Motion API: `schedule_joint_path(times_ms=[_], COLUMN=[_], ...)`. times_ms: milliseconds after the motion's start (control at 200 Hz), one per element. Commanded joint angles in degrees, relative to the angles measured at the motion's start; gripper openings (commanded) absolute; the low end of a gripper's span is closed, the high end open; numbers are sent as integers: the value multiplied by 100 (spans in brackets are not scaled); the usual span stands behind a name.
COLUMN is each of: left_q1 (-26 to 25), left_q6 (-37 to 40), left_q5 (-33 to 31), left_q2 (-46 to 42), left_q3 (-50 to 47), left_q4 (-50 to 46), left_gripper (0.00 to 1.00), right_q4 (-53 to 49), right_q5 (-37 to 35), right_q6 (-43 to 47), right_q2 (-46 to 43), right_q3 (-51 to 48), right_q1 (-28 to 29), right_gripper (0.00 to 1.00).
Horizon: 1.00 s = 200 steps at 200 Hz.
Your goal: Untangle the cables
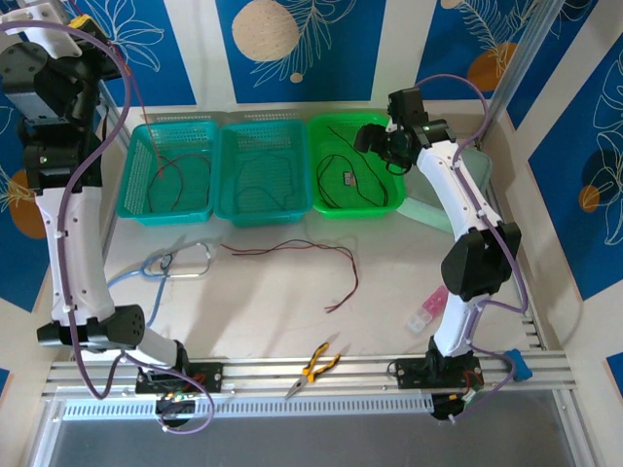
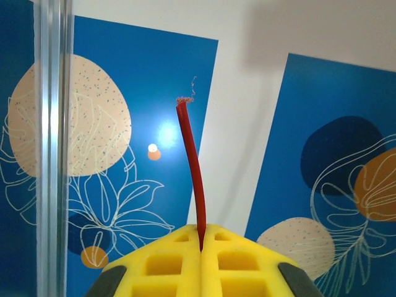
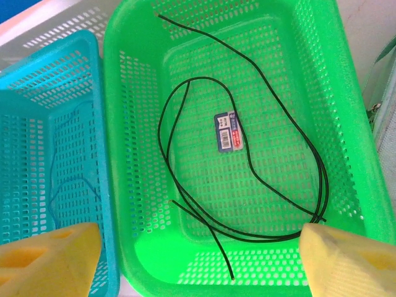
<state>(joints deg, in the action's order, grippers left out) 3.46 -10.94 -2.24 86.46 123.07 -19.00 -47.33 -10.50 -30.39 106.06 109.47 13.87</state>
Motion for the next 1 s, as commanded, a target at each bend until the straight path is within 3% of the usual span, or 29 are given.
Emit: schedule_joint_path(times_ms=[0, 305, 745, 995], left_q1=[-117, -740, -1013, -1010], left_q6=[353, 1398, 1376, 986], left_q5=[-242, -890, -1582, -1948], left_q2=[-3, -278, -235, 68], left_q3=[-310, -2274, -3751, -4344], left_q4=[421, 1276, 1552, 1450], left_gripper=[0, 0, 0, 0], right_q4=[-50, -31, -31, -30], right_q5=[195, 429, 645, 694], right_q6=[104, 112, 79, 112], right_q2=[-260, -476, -734, -857], right_q3=[-116, -364, -694, -890], right_q1=[-33, -114, -203, -213], right_gripper=[84, 84, 84, 84])
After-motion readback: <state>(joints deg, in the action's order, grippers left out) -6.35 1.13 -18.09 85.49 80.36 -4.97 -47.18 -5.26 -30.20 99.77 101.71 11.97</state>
